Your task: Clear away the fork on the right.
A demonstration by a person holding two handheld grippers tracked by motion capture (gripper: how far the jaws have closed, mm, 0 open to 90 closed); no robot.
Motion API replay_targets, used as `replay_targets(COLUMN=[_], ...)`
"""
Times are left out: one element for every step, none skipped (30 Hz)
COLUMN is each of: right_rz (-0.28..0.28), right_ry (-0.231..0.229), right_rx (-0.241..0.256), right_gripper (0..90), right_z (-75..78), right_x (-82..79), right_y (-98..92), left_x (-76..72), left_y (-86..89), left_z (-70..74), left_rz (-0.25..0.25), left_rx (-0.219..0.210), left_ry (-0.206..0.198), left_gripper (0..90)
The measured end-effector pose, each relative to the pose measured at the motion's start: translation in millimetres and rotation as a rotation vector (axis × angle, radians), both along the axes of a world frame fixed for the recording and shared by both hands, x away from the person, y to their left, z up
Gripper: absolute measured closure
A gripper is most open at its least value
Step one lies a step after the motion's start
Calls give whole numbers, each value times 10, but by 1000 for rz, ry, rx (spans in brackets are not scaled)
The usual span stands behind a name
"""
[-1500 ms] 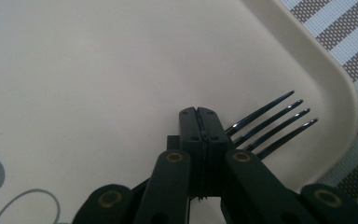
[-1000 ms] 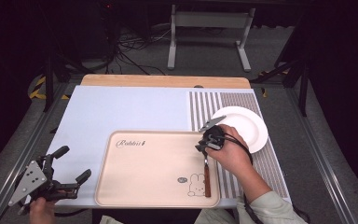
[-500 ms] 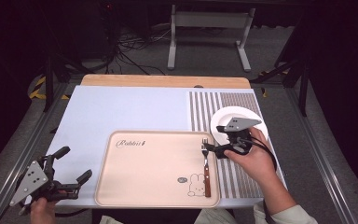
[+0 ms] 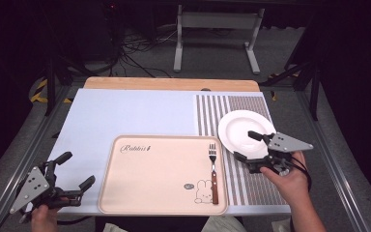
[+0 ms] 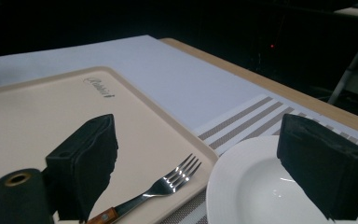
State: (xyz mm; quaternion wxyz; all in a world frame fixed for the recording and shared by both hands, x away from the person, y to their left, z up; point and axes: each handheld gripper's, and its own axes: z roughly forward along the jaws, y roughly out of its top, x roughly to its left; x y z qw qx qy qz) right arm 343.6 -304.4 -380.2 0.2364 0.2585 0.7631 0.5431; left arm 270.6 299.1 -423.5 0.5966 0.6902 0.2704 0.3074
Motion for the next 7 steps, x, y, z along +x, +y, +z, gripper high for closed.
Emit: replay_targets(right_rz=[-5, -11, -13, -26, -35, -42, -44], right_ry=[-16, -41, -58, -78, -97, -107, -102], right_rx=[27, 62, 83, 110, 128, 143, 150], right_gripper=[126, 126, 126, 127, 127, 128, 127], right_z=[-45, -98, -135, -182, -220, -261, -289], right_x=[-50, -95, -123, -161, -189, -214, -228], right_y=[-87, -176, -236, -303, -354, -397, -421], left_x=[-3, -4, -4, -4, -3, -2, -2], left_y=[1, 1, 0, 0, -2, -2, -2], left_z=[0, 0, 0, 0, 1, 5, 5], left_rz=[2, 2, 4, 4, 3, 3, 3], left_rx=[-2, -2, -1, -1, -1, 2, 2], left_ry=[0, 0, -1, -1, -1, -4, -4], left_gripper=[2, 2, 2, 2, 2, 2, 2])
